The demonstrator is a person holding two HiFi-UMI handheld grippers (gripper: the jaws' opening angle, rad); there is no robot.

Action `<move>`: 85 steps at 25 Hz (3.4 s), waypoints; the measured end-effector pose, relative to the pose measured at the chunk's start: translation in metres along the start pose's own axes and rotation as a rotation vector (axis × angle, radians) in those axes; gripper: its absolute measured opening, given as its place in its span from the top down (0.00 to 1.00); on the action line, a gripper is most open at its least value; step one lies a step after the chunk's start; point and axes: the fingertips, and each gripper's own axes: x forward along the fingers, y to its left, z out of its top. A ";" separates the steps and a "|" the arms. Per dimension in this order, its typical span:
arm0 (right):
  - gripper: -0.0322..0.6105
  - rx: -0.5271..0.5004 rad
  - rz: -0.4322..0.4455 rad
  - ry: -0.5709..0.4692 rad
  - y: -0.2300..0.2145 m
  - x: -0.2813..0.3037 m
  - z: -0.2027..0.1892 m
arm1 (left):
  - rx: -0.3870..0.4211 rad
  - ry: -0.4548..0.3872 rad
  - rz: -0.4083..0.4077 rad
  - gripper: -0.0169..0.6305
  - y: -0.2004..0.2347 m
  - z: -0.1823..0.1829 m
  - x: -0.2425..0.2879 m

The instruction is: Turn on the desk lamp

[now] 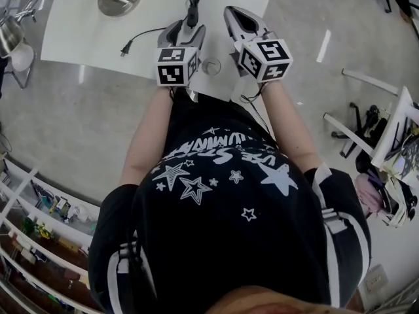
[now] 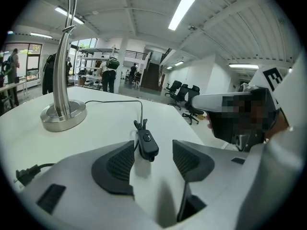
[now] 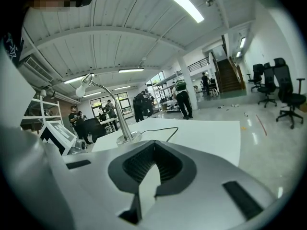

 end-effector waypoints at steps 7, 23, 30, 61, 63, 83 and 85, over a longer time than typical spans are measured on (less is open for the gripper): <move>0.94 -0.002 -0.001 0.031 -0.003 0.002 -0.007 | -0.026 0.019 0.056 0.59 0.009 -0.007 0.016; 0.94 -0.027 -0.035 0.073 0.002 0.016 -0.003 | -0.006 0.101 -0.028 0.73 0.012 -0.009 0.022; 0.94 -0.047 0.042 0.148 0.021 0.039 -0.013 | 0.054 0.133 -0.063 0.74 0.015 -0.009 0.016; 0.94 -0.185 0.286 0.522 0.055 0.098 -0.066 | 0.194 0.168 -0.102 0.75 0.022 -0.011 0.018; 0.94 -0.173 0.282 0.519 0.056 0.099 -0.067 | 0.192 0.168 -0.103 0.75 0.023 -0.011 0.018; 0.94 -0.065 0.158 0.444 0.052 0.099 -0.049 | 0.228 0.179 -0.212 0.74 0.023 -0.014 0.005; 0.94 -0.052 0.132 0.428 0.051 0.099 -0.045 | 0.226 0.172 -0.229 0.74 0.028 -0.011 0.001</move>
